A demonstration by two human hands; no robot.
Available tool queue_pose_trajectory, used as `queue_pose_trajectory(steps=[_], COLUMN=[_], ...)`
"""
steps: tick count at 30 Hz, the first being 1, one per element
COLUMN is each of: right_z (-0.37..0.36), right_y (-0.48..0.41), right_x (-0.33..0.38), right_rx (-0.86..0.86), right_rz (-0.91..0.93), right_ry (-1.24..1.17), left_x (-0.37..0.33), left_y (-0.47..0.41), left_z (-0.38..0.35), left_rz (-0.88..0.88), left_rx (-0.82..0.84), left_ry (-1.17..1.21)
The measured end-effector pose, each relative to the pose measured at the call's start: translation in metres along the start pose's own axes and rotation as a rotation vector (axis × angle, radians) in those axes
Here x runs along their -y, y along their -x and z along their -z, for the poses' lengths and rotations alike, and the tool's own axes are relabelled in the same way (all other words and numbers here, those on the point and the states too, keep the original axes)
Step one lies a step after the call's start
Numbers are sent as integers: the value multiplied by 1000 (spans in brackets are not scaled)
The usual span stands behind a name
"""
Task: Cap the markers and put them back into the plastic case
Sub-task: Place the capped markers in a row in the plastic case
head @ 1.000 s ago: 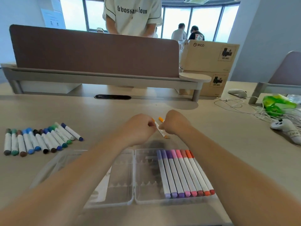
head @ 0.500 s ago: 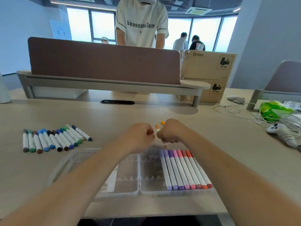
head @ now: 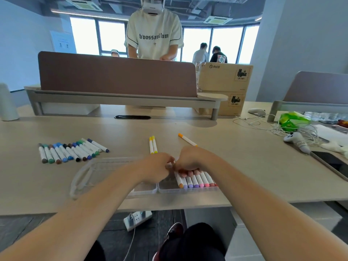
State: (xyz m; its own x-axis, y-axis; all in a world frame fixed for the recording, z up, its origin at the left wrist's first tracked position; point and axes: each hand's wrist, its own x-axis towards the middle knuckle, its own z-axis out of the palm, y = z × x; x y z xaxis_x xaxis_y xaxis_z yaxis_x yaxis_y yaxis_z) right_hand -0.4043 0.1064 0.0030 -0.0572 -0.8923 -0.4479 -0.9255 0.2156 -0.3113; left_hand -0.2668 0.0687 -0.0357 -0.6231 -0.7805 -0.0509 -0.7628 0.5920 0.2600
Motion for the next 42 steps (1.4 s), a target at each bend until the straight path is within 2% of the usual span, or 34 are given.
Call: queue_pose_trajectory(steps=[9,19,29,34,37,42], right_z=[2,6,14,22,32,50], right_y=[-6,-20,-27,-32,-43,-85], right_x=[-7,-2,-4,-14,-22,-37], right_rx=[-81,-48,52,102,38,-297], right_rz=[35,41,49,92,71,14], right_ry=[49,180,144,10,3,60], left_x=[-10,-13,-6,3,4,3], left_y=[16,6,-2,-14,-34,-73], left_z=[2,4,7,28,36,39], left_rz=[-52,-49,-50,-13,-25,11], left_rx=[125,87,97,107,1,-150], left_ry=[62,79,26,85,106,144])
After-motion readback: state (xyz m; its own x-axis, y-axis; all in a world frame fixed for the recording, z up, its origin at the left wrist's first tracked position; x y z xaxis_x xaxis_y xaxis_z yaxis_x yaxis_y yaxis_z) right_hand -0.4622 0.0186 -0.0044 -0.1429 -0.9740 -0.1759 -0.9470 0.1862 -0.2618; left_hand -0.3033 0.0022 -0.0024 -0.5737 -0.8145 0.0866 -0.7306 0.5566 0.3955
